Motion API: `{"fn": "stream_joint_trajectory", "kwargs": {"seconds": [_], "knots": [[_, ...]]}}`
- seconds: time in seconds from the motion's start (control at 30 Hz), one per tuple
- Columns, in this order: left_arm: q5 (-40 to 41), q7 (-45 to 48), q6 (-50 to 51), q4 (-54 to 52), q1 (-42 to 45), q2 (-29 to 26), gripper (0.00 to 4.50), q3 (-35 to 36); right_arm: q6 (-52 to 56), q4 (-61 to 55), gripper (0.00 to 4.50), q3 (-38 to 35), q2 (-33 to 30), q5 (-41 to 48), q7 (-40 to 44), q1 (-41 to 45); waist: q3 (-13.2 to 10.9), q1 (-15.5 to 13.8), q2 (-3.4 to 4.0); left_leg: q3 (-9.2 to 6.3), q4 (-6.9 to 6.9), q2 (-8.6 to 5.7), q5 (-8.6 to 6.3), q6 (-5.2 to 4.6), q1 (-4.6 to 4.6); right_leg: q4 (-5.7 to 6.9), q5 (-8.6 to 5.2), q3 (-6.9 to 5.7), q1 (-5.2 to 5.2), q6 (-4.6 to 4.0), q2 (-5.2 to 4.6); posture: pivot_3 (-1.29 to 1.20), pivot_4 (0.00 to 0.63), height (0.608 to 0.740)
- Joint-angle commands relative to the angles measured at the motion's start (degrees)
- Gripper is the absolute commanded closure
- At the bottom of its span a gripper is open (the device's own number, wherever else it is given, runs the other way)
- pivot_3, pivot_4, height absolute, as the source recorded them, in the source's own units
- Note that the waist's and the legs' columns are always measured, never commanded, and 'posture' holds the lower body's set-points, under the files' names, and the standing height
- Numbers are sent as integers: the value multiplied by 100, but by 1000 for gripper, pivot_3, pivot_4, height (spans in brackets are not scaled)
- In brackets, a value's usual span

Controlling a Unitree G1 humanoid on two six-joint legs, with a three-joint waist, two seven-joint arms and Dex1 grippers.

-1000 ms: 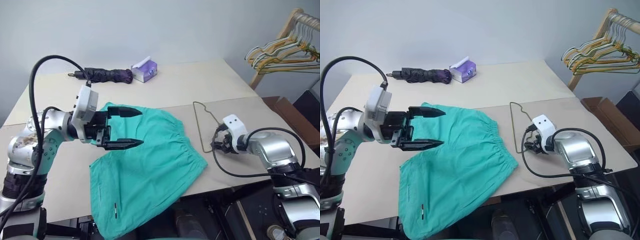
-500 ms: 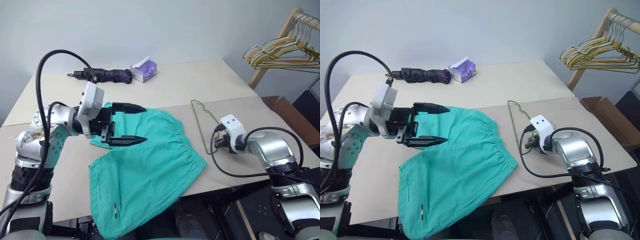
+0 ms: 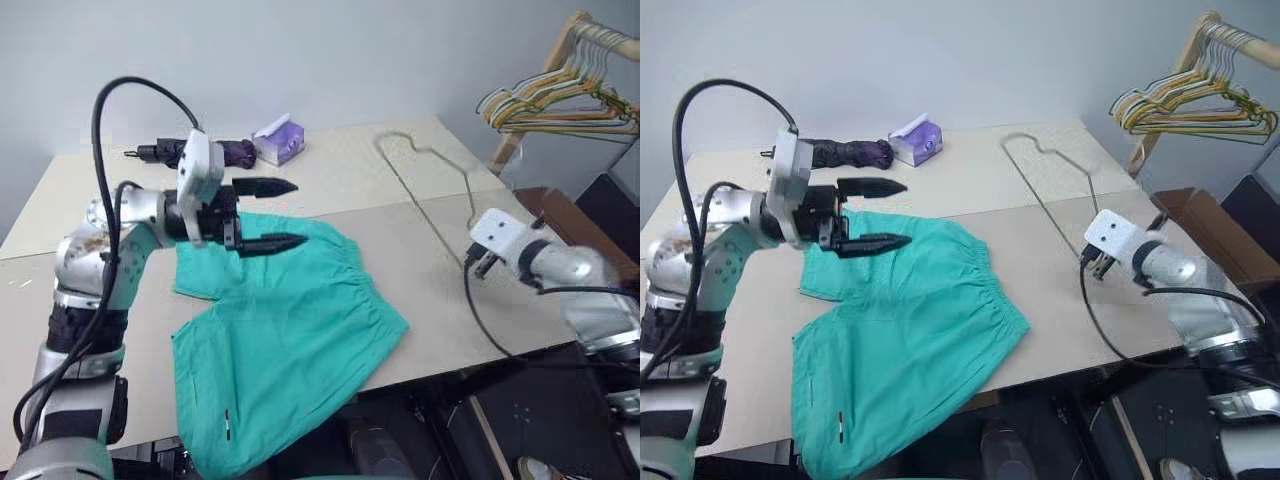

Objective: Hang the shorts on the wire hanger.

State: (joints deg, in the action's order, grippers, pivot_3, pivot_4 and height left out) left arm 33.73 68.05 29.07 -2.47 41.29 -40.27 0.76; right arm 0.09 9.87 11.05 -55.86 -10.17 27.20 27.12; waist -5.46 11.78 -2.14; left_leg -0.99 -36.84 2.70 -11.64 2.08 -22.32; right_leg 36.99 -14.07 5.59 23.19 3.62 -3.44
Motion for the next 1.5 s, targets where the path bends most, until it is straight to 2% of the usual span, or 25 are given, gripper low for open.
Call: {"fn": "stream_joint_trajectory", "kwargs": {"seconds": [0.03, 0.2, 0.37, 0.5, 0.73, 0.93, 1.2, 1.33, 1.5], "knots": [[-126, 56, 131, 461, 507, -52, 0, -38, -2720, 720, 4453, 210, -516, -1313, -934, 505, 0, 60, 0, 1, 0, -1, 0, 0, -1, -1, 0, 0, 1, 0, -1, -161, 0, 740], [-184, 367, 228, 1142, 1018, 26, 0, -114, -4533, 1676, 4453, 640, -742, -2840, -2061, 1306, 0, 271, 0, 0, 2, -1, 1, 1, 2, 1, 0, 2, 2, -1, -1, -175, 0, 740], [-707, 732, 209, 1660, 1418, 99, 0, -718, -5286, 1920, 4453, 818, -679, -3550, -2532, 1852, 0, 409, 0, -6, 2, -4, 2, 3, 3, 2, 0, 6, -2, 0, -4, -186, 0, 740], [-1062, 1209, 84, 1880, 1527, 140, 0, -1215, -5410, 1955, 4453, 809, -556, -3606, -2444, 2053, 1, 513, -1, -17, 2, -9, 5, 6, 7, 5, 1, 4, -9, 0, -5, -191, 0, 740], [-1799, 1261, -446, 1991, 1366, 357, 0, -1743, -5408, 1868, 4453, 748, -484, -3506, -2172, 2104, 1, 631, -1, -22, 2, -11, 5, 6, 7, 8, 2, 5, -10, -1, -5, -194, 0, 740], [-2322, 1059, -791, 2291, 1306, 533, 0, -1926, -5325, 1810, 4453, 656, -449, -3431, -2046, 2143, 2, 670, 0, -22, 2, -13, 6, 6, 17, 14, 3, 9, -14, -1, -6, -206, 0, 740], [-2495, 996, -771, 2420, 1268, 738, 0, -1874, -5306, 1686, 4453, 561, -395, -3341, -1929, 2162, 2, 672, 0, -24, 2, -15, 6, 6, 16, 14, 4, 10, -15, 0, -7, -212, 0, 740], [-2520, 918, -781, 2423, 1226, 789, 887, -1852, -5292, 1623, 4500, 551, -362, -3282, -1873, 2173, 2, 677, 0, -24, 2, -15, 6, 6, 18, 14, 5, 10, -16, 1, -7, -213, 0, 740], [-2512, 878, -723, 2364, 1177, 774, 2634, -1795, -5279, 1609, 4500, 524, -334, -3250, -1839, 2172, 3, 715, 0, -24, 1, -16, 6, 6, 21, 16, 6, 10, -20, 2, -7, -212, 0, 740]]}}
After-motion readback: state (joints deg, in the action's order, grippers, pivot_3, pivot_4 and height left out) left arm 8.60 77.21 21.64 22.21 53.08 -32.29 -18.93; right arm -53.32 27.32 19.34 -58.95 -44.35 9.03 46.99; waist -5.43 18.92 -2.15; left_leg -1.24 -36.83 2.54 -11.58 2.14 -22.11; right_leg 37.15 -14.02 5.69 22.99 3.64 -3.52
